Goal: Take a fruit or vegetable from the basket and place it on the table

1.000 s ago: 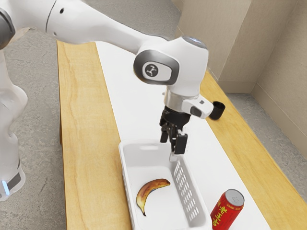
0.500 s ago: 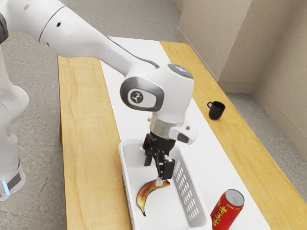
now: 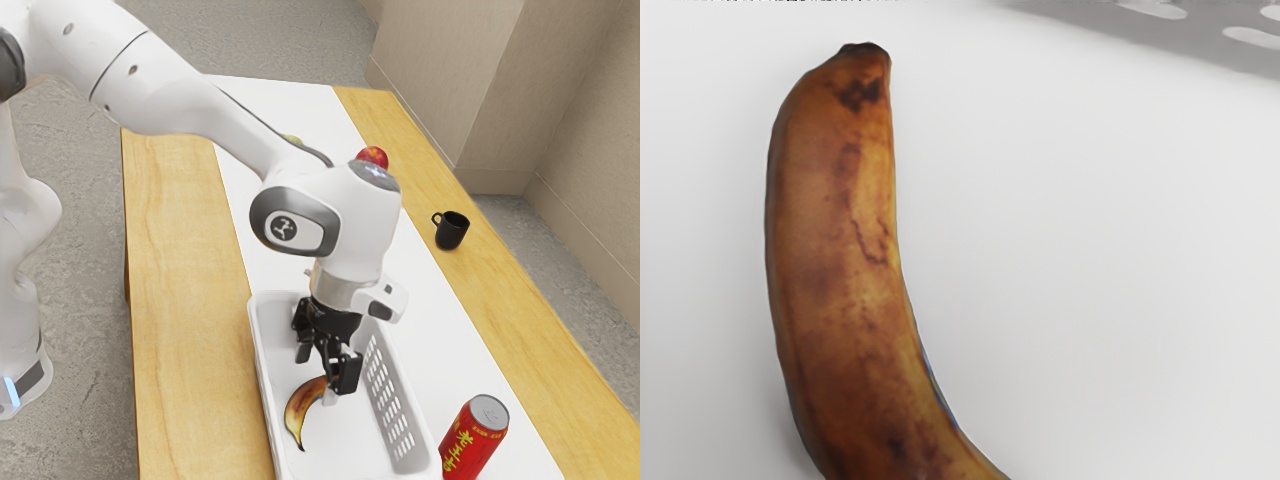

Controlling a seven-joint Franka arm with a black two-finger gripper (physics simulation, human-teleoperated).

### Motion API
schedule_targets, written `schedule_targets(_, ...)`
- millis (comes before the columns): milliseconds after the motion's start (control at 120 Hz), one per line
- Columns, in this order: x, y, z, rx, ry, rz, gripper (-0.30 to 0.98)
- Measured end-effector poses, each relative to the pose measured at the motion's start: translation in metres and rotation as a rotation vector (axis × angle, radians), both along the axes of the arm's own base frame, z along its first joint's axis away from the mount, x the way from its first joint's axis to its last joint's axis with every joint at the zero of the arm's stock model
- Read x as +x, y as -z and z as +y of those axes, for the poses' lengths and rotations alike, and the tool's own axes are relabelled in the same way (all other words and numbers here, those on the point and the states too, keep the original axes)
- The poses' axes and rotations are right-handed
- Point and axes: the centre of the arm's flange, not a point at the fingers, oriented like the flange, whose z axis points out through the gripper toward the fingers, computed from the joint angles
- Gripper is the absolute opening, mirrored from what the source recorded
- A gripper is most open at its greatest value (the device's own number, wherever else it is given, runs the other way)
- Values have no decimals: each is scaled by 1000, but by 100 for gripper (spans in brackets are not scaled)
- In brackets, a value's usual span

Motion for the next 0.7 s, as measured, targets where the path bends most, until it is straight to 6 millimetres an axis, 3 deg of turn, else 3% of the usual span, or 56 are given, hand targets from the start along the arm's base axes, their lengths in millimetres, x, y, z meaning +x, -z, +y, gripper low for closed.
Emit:
schedule_targets(442,0,24,-3,29,-15,0,65)
schedule_targets(700,4,28,-3,30,-29,-10,38)
